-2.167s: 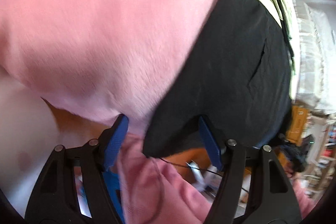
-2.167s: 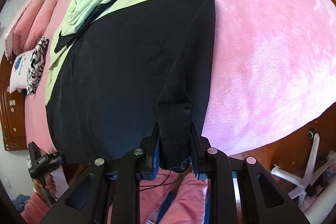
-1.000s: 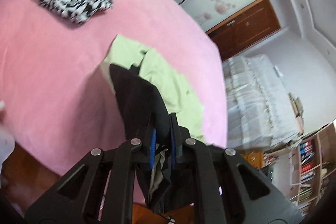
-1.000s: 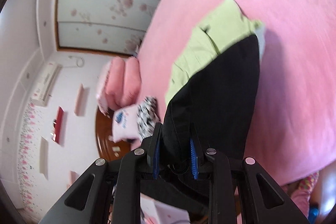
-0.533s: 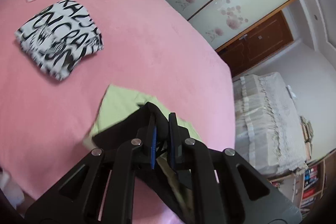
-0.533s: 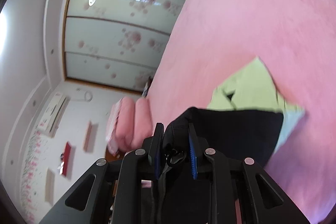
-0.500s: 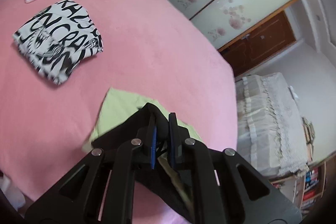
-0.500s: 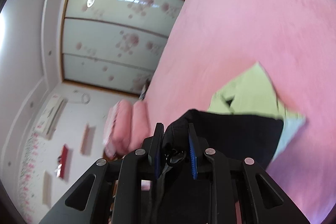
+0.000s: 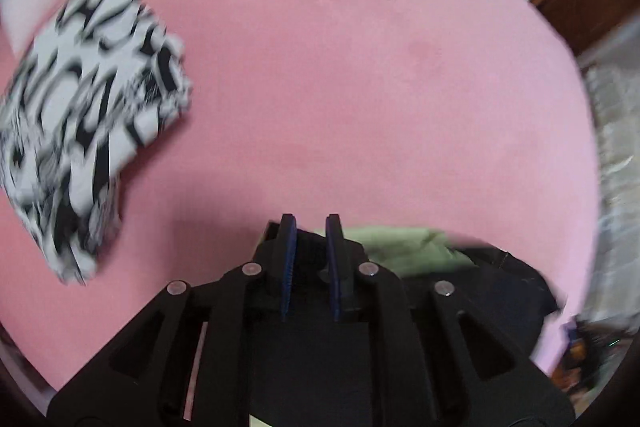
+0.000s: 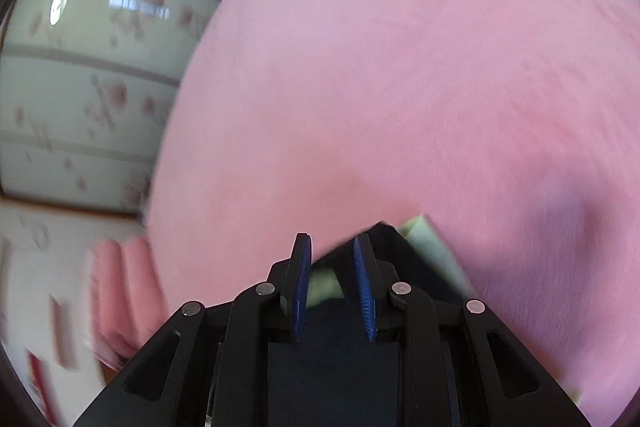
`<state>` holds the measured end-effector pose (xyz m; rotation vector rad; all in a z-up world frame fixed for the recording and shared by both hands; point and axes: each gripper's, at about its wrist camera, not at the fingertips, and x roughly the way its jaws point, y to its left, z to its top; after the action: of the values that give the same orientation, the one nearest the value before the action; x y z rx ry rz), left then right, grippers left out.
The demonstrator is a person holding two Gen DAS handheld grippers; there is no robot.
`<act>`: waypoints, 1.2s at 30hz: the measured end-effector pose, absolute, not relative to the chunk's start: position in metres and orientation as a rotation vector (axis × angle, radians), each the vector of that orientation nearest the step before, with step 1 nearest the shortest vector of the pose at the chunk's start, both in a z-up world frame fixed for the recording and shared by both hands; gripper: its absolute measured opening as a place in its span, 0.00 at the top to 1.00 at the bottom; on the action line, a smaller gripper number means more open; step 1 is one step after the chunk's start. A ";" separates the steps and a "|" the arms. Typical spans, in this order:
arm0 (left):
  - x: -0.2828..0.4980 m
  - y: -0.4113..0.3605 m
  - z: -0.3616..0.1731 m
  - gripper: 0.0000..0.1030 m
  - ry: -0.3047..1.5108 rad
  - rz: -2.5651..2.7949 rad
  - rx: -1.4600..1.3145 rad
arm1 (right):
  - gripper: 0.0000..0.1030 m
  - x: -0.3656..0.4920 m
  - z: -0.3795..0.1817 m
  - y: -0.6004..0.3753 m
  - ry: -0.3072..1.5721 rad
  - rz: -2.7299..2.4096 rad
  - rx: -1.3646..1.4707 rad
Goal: Fold large clothes
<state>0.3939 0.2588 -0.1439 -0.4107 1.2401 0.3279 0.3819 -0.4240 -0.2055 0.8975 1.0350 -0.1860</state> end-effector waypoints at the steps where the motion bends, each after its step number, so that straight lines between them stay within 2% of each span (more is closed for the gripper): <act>1: 0.395 0.256 -0.141 0.88 1.220 0.331 -0.387 | 0.68 0.385 -0.204 -0.424 1.050 -0.193 0.836; 2: 0.395 0.253 -0.136 0.87 1.197 0.331 -0.371 | 0.62 0.386 -0.201 -0.423 1.057 -0.191 0.779; 3: 0.391 0.249 -0.130 0.83 1.176 0.326 -0.361 | 0.62 0.385 -0.199 -0.421 1.057 -0.171 0.751; 4: 0.386 0.244 -0.123 0.73 1.165 0.318 -0.357 | 0.62 0.383 -0.195 -0.418 1.063 -0.149 0.730; 6: 0.371 0.230 -0.116 0.59 1.163 0.284 -0.369 | 0.62 0.368 -0.189 -0.404 1.089 -0.098 0.687; 11: 0.316 0.176 -0.119 0.59 1.190 0.144 -0.377 | 0.63 0.327 -0.176 -0.351 1.102 0.087 0.640; 14: 0.280 0.135 -0.134 0.60 1.220 0.066 -0.357 | 0.71 0.304 -0.180 -0.301 1.138 0.219 0.577; 17: 0.250 0.104 -0.159 0.68 1.259 -0.006 -0.383 | 0.77 0.287 -0.194 -0.258 1.187 0.312 0.535; 19: 0.235 0.090 -0.178 0.76 1.283 -0.052 -0.419 | 0.85 0.280 -0.210 -0.227 1.226 0.404 0.506; 21: 0.226 0.076 -0.198 0.81 1.310 -0.082 -0.425 | 0.88 0.256 -0.231 -0.195 1.276 0.479 0.451; 26: 0.215 0.053 -0.234 0.81 1.367 -0.110 -0.365 | 0.91 0.228 -0.269 -0.144 1.344 0.537 0.143; 29: 0.211 0.043 -0.252 0.81 1.420 -0.113 -0.337 | 0.96 0.224 -0.277 -0.142 1.346 0.531 0.067; 30: 0.208 0.042 -0.257 0.84 1.417 -0.087 -0.296 | 0.99 0.226 -0.279 -0.145 1.352 0.524 0.063; 36: 0.191 0.087 -0.260 0.86 1.373 0.052 -0.327 | 0.99 0.231 -0.285 -0.212 1.334 0.358 0.063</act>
<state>0.1914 0.0871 -0.2597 -0.3274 1.3726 0.0518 0.2315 -0.2116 -0.2852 0.0630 1.3343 0.3583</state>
